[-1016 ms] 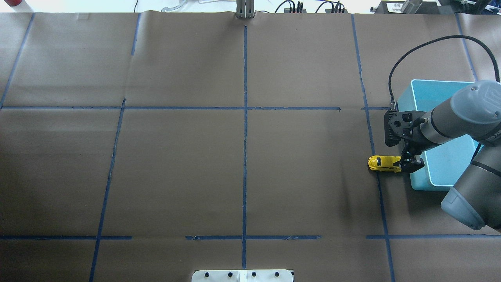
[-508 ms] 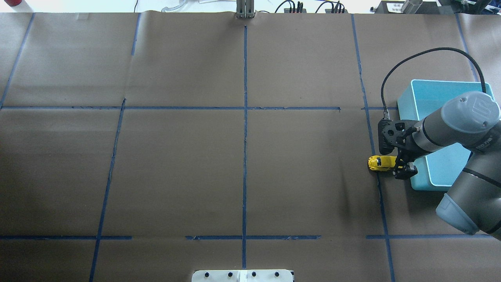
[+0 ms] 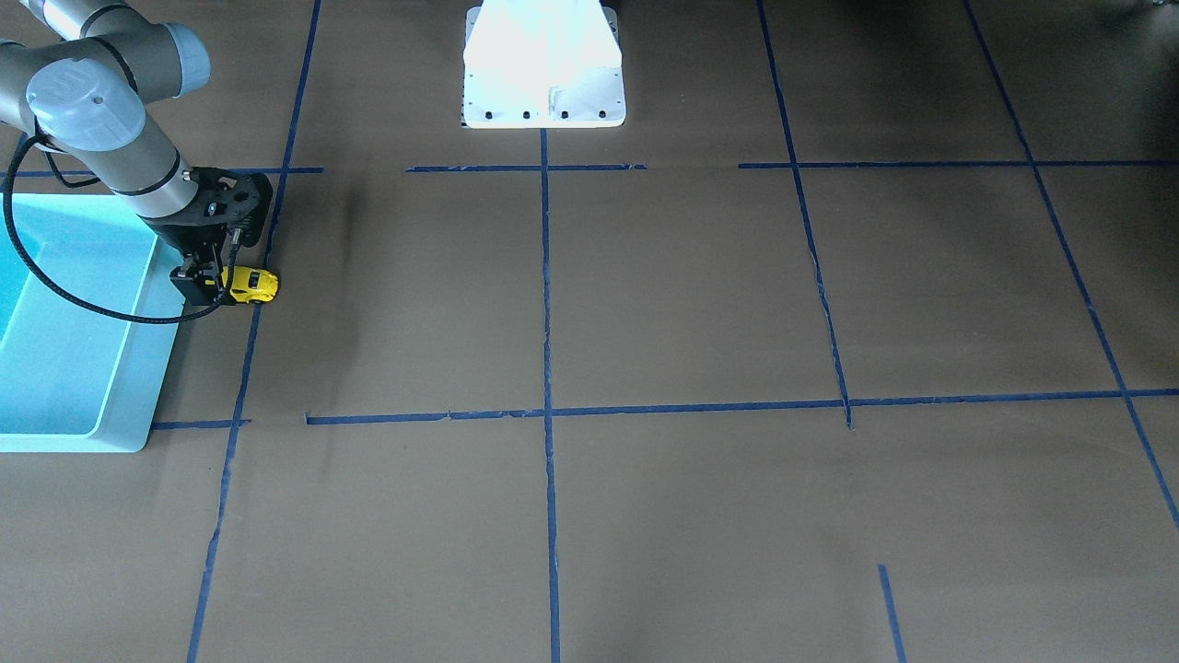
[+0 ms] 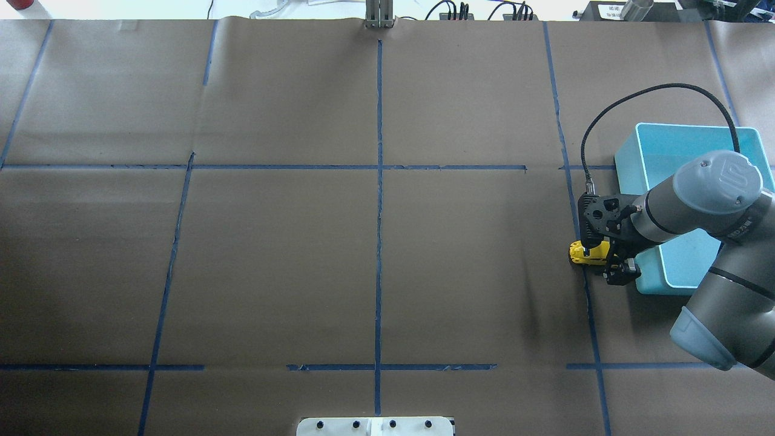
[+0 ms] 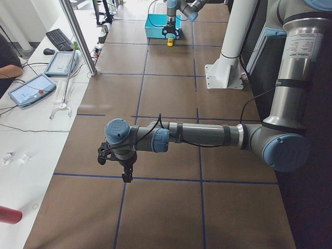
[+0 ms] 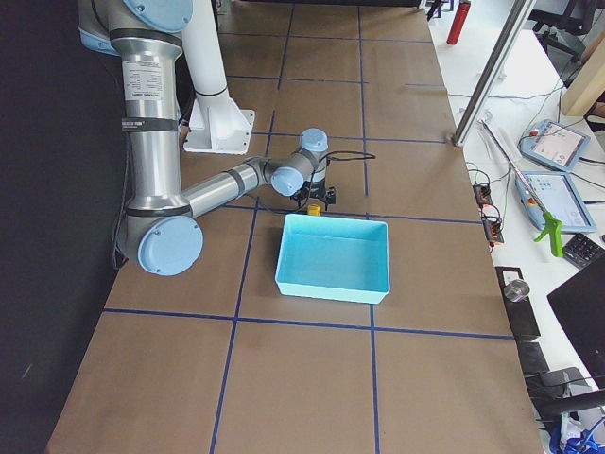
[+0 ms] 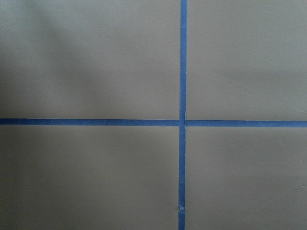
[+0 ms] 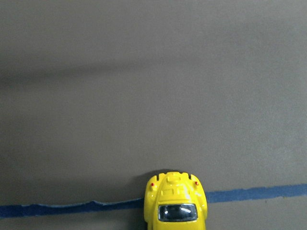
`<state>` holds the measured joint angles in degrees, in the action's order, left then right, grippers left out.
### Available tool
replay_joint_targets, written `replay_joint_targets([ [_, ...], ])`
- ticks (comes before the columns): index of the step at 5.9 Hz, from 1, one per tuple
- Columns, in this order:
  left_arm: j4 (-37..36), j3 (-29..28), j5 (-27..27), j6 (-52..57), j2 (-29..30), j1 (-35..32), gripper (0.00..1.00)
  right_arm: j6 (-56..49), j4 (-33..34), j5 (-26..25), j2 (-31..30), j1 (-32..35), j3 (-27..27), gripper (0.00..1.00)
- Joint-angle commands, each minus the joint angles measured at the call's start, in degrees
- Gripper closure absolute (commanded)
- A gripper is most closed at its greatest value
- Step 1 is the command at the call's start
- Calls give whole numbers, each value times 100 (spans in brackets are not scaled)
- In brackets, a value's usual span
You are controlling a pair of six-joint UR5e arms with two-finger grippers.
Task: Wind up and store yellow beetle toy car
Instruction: 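Lower the right gripper and grasp the yellow car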
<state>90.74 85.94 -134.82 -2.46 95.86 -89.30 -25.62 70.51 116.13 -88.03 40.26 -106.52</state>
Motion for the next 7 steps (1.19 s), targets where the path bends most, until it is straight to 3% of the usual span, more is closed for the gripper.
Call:
replay_joint_targets([
  [1,-13,19,-1,0,3,0,0,-4,6,-3,-13,-27,104,0],
  [4,-21,10,-10,0,-6,0,0,-4,6,-11,-13,-27,175,0],
  [5,-30,19,-10,0,-6,0,0,-4,6,-12,-21,-27,184,4],
  [6,-39,28,-10,0,-6,-9,0,5,-2,-12,-13,-27,175,32],
  [7,-48,45,-10,0,-6,-18,0,-4,-2,-12,-21,-18,158,70],
])
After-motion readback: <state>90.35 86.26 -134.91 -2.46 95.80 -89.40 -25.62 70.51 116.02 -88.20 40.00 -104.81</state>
